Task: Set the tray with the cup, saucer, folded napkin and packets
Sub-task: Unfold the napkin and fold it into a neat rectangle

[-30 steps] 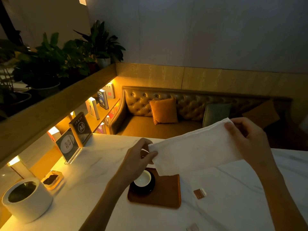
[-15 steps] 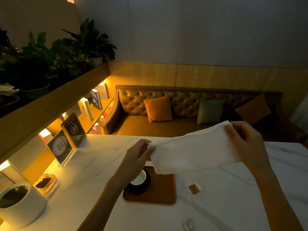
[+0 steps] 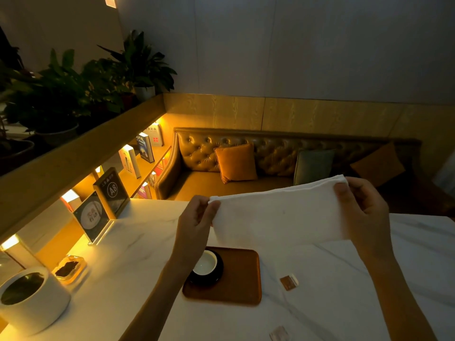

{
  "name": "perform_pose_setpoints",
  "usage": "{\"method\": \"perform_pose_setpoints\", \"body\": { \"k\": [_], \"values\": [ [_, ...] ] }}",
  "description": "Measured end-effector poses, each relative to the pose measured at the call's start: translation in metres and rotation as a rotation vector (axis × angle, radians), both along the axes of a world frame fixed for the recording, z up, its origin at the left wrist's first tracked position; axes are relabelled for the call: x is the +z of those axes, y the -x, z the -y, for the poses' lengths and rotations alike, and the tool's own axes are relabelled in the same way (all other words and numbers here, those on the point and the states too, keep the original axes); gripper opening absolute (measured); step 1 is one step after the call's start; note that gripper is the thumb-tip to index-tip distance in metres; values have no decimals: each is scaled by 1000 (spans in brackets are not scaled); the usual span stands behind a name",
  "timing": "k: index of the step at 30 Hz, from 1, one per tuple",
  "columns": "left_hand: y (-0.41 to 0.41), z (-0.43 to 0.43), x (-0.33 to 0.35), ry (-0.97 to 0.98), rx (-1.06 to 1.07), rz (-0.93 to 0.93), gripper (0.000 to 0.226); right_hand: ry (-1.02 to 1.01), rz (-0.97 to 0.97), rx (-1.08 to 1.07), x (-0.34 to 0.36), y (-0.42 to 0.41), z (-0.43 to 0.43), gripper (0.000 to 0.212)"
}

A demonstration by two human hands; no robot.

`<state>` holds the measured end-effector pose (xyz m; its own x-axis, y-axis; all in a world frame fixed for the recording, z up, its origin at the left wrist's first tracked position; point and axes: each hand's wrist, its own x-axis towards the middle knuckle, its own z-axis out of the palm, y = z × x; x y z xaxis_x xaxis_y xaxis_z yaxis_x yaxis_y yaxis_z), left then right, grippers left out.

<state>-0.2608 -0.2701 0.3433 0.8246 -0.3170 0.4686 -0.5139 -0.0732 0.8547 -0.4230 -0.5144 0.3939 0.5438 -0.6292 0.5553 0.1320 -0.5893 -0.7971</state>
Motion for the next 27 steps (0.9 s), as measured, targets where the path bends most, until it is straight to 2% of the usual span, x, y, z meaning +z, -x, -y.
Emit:
{"method": "perform_pose_setpoints", "body": {
  "k": [2,5,8,13,18,21,27],
  "values": [
    [2,2,4,41,35,-26,10,-6,16,-9,1,-2,-3,22],
    [3,8,8,67,85,-87,22,-14,42,-18,4,-5,-9,27],
    [6,14,8,88,136,-112,17,-21,82,-15,6,-9,-18,22],
    [7,16,12,126,232,-9,16,-50,125,-53,5,-11,-23,19],
    [5,15,29,161,201,60,11,-158,137,-95,7,-7,-21,11],
    [5,15,38,230,172,-9,19,-270,108,-53,4,-6,-20,6],
    [2,16,29,229,127,-109,15,-326,92,-55,-2,-3,-22,7]
  ]
}}
